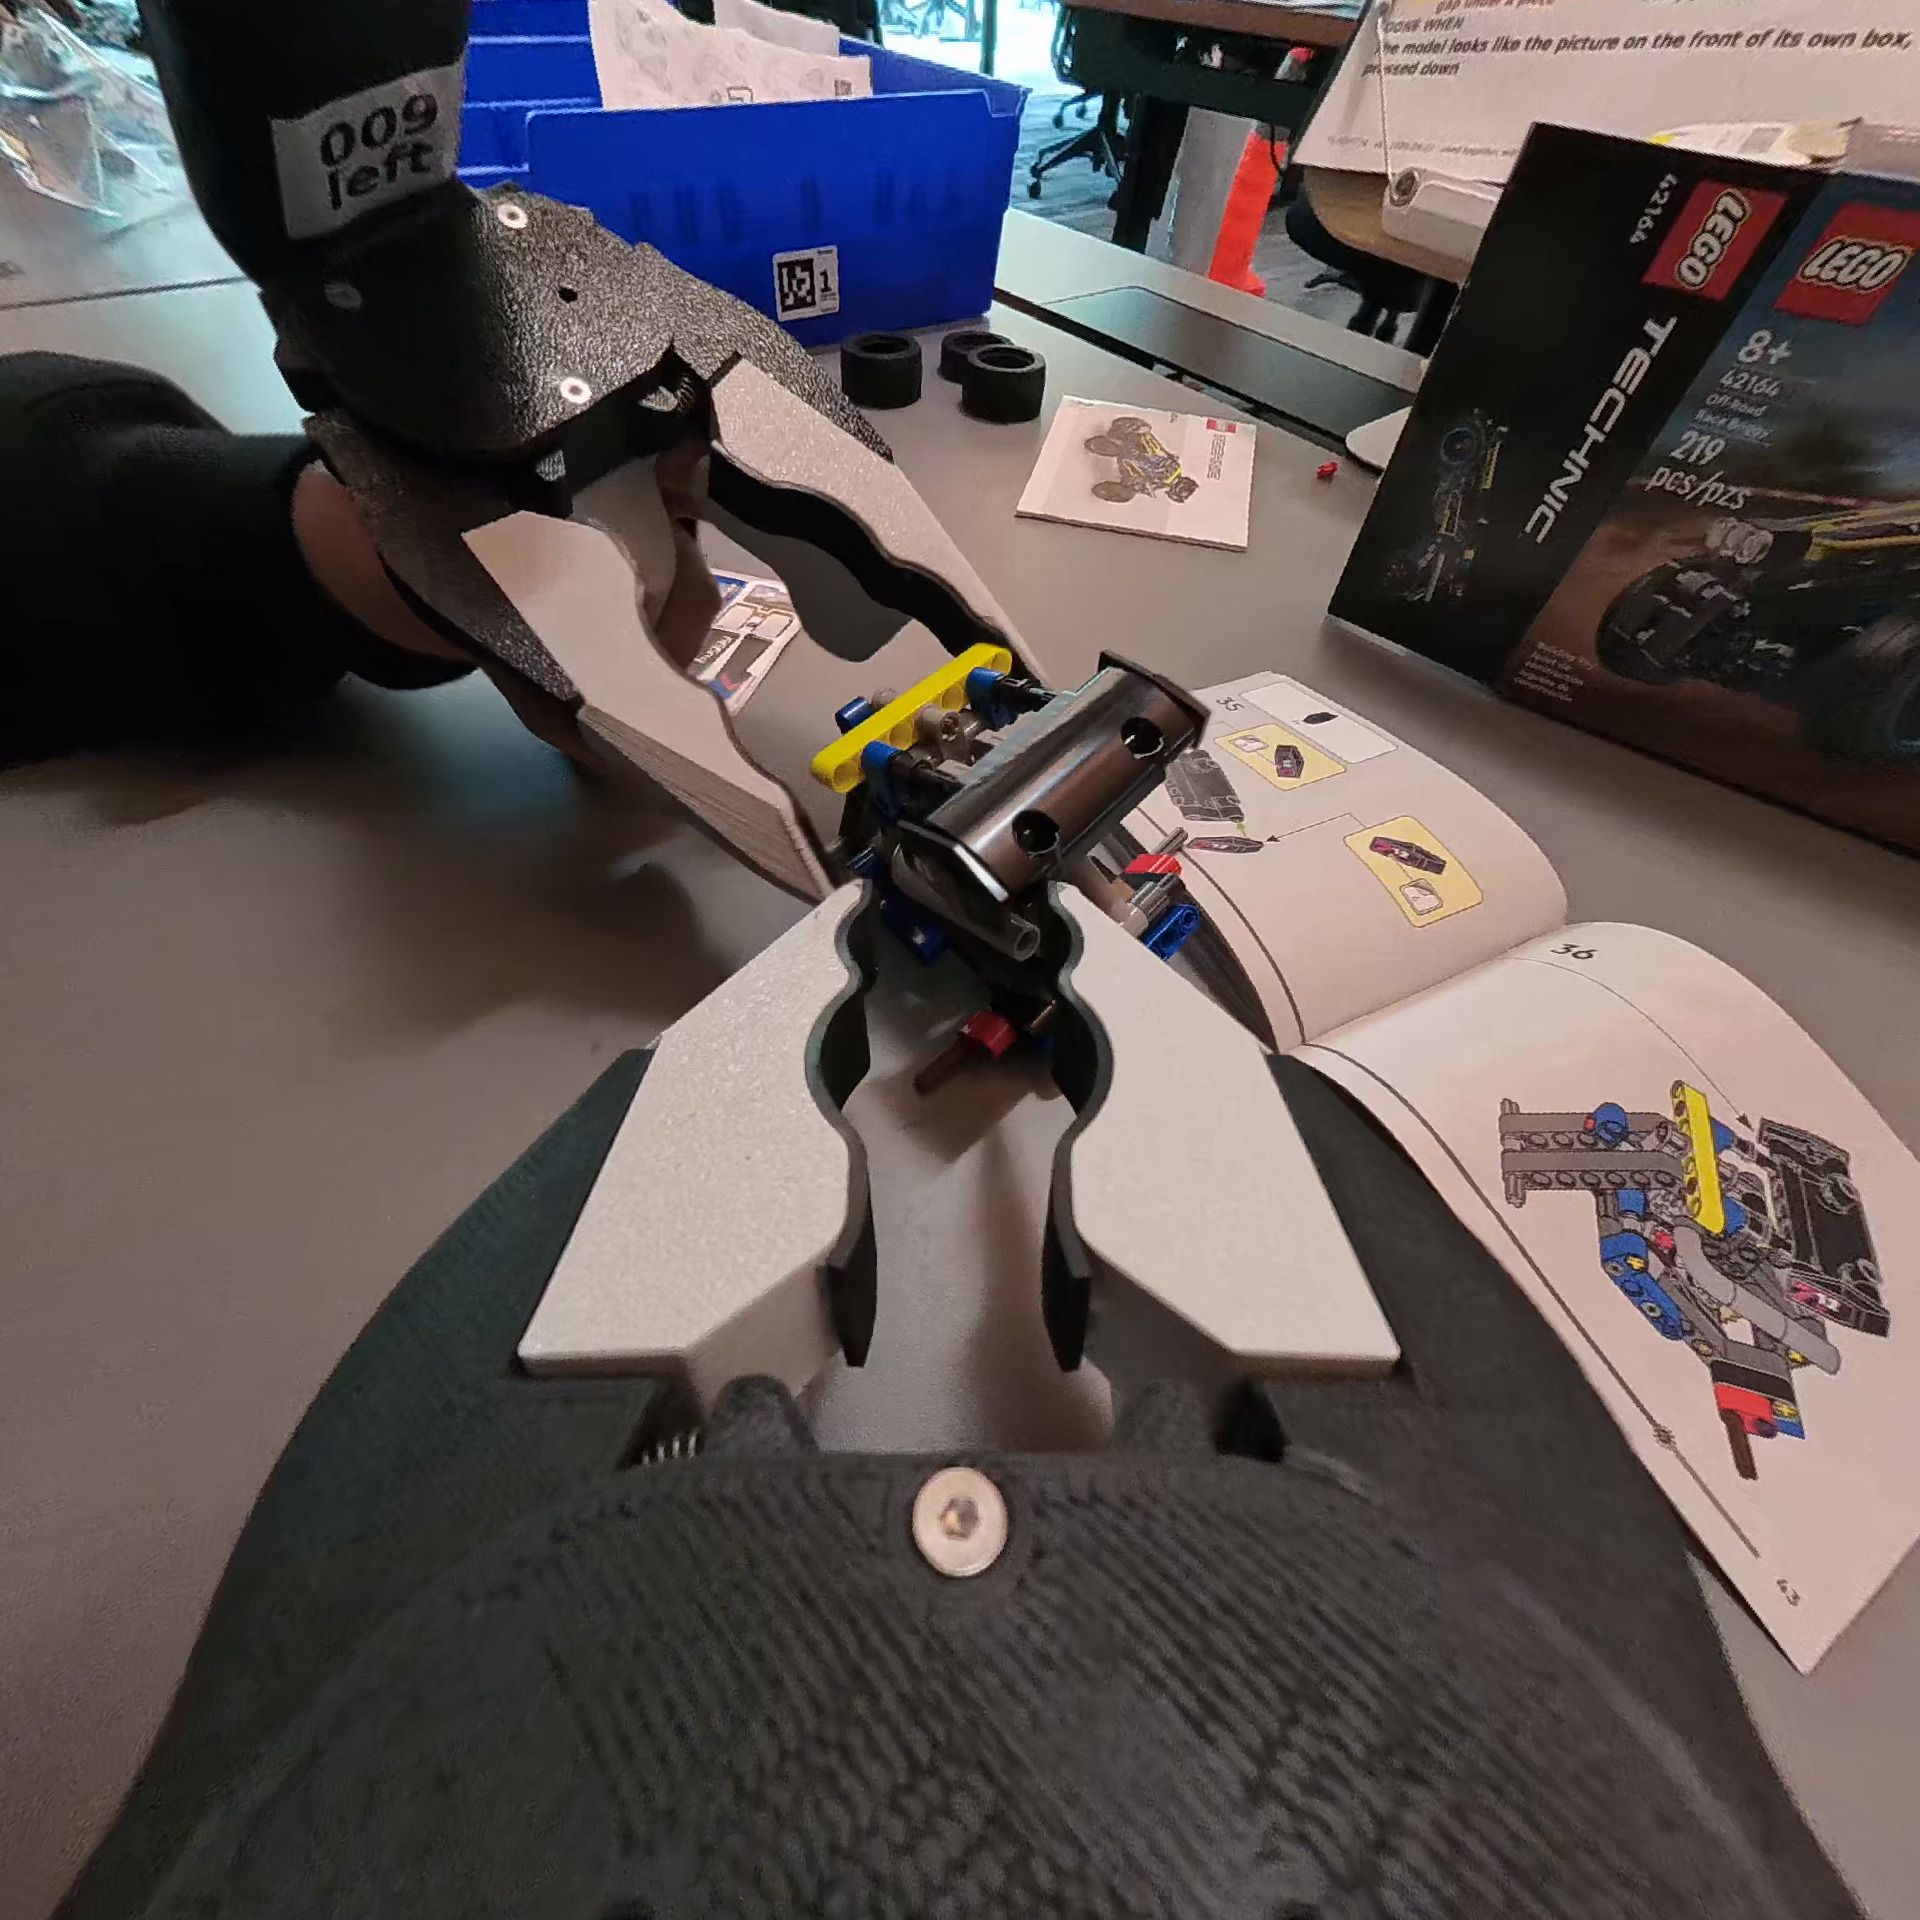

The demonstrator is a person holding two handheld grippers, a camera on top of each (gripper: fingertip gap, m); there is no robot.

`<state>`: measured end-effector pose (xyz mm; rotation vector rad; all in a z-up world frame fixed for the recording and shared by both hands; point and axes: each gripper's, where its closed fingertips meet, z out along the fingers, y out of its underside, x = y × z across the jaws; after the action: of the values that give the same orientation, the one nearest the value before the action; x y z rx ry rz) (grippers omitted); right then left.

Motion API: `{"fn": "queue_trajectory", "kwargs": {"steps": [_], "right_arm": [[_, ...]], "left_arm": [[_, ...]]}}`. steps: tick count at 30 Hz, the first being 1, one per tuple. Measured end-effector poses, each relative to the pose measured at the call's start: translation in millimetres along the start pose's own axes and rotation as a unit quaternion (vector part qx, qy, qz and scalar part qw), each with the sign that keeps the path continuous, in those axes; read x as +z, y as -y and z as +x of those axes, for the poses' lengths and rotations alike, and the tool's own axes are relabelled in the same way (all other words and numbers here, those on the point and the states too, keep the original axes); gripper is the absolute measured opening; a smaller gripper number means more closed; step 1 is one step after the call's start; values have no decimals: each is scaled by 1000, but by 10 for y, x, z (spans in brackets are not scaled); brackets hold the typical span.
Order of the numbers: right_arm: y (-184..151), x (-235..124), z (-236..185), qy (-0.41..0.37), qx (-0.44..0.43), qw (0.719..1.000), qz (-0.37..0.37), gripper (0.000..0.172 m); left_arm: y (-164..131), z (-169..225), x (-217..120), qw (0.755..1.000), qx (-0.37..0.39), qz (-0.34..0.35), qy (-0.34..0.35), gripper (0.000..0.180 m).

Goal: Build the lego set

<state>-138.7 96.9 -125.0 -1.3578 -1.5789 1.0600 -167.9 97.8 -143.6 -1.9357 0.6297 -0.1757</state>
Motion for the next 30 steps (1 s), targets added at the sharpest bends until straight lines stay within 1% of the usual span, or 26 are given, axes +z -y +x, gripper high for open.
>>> {"fn": "queue_trajectory", "kwargs": {"steps": [5, 7, 9, 12, 14, 15, 18, 22, 24, 27, 30], "right_arm": [[5, -14, -20, 32, 25, 999, 3, 32], [7, -29, 5, 44, 41, 998, 6, 35], [11, -57, 1, 64, 37, 997, 10, 35], [-97, -87, -4, 76, -39, 996, -16, 37], [-175, -76, 41, 68, -93, 993, -35, 38], [-184, -56, 78, 60, -103, 992, -36, 37], [-193, -24, 60, 87, -66, 993, -47, 37], [-27, -47, -34, 128, 0, 992, -3, 33], [-23, -26, -26, 121, 10, 993, -4, 32], [-98, 1, -57, 122, 21, 992, -32, 33], [-43, 12, -94, 123, 37, 992, -18, 33]], "left_arm": [[23, -13, -14, 999, 34, 15, -14, 68], [37, -30, -4, 999, 33, 19, -15, 68], [22, -34, 18, 999, 26, 12, -22, 68], [12, -43, 49, 999, 24, 5, -30, 68], [-2, -46, 75, 999, 31, -1, -38, 64], [-11, -46, 87, 999, 33, -5, -41, 62], [-9, -53, 100, 998, 41, -4, -40, 60], [-9, -40, 99, 998, 45, -4, -41, 60], [-10, -42, 99, 998, 43, -4, -42, 60], [-10, -31, 97, 998, 45, -5, -41, 61], [-9, -16, 93, 998, 44, -4, -43, 61]]}}
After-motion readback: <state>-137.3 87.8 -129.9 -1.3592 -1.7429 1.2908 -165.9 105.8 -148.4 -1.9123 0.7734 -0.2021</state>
